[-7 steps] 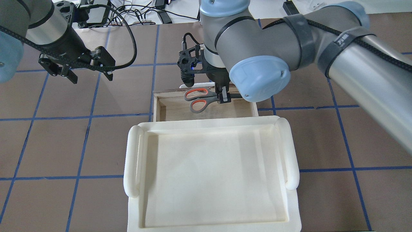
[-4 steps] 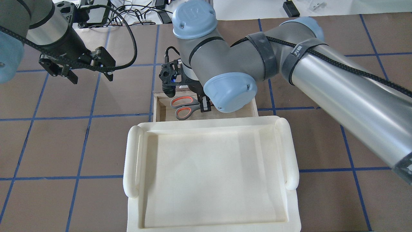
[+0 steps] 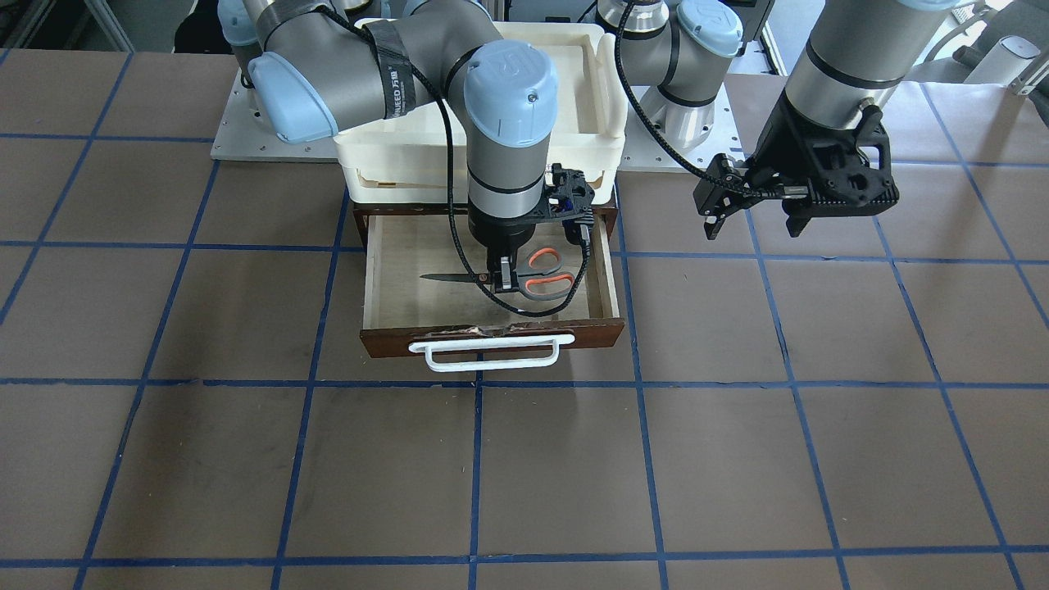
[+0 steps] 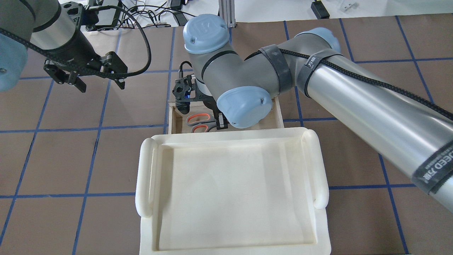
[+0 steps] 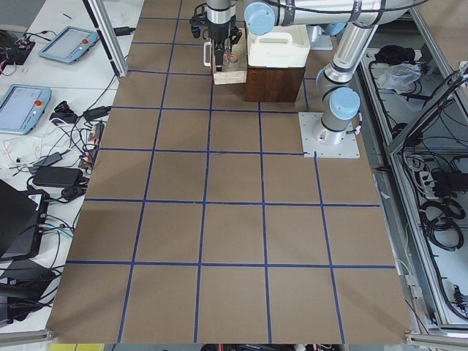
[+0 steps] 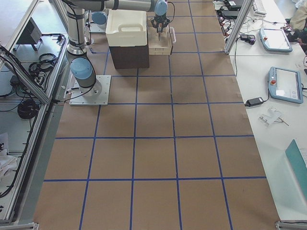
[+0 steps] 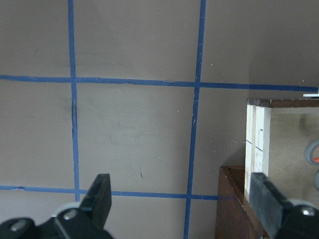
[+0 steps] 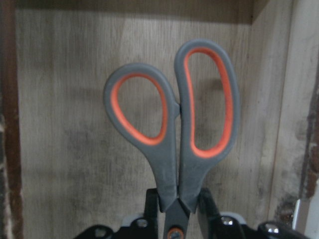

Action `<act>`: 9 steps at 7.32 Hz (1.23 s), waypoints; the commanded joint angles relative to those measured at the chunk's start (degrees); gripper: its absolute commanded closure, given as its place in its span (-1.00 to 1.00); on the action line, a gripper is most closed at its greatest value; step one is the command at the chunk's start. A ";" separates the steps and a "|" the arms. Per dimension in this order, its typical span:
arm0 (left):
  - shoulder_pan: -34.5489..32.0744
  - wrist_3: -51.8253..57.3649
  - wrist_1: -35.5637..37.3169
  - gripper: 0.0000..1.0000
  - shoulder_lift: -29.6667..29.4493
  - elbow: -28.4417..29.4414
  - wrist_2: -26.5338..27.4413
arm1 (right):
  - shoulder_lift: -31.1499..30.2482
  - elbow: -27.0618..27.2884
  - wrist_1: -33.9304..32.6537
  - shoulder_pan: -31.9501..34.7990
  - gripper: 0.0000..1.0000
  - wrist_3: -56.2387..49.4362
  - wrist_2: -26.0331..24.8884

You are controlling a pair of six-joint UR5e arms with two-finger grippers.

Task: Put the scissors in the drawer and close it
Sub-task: 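Lower the scissors into the open drawer with the right gripper, then open the right gripper and raise it away from the drawer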

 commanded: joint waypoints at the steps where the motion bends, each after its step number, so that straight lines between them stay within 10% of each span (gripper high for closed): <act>1: -0.01 0.13 0.30 -1.00 -0.33 0.04 -0.08 | 0.16 0.04 0.08 0.04 -0.27 0.24 0.14; 3: 0.17 0.13 0.21 -1.00 -0.69 0.65 0.18 | 0.07 0.04 0.17 0.04 -0.85 0.24 0.06; 9: 0.34 -1.01 3.02 -1.00 -2.18 1.00 -0.08 | -9.57 0.30 1.22 -13.46 -1.00 9.02 -1.96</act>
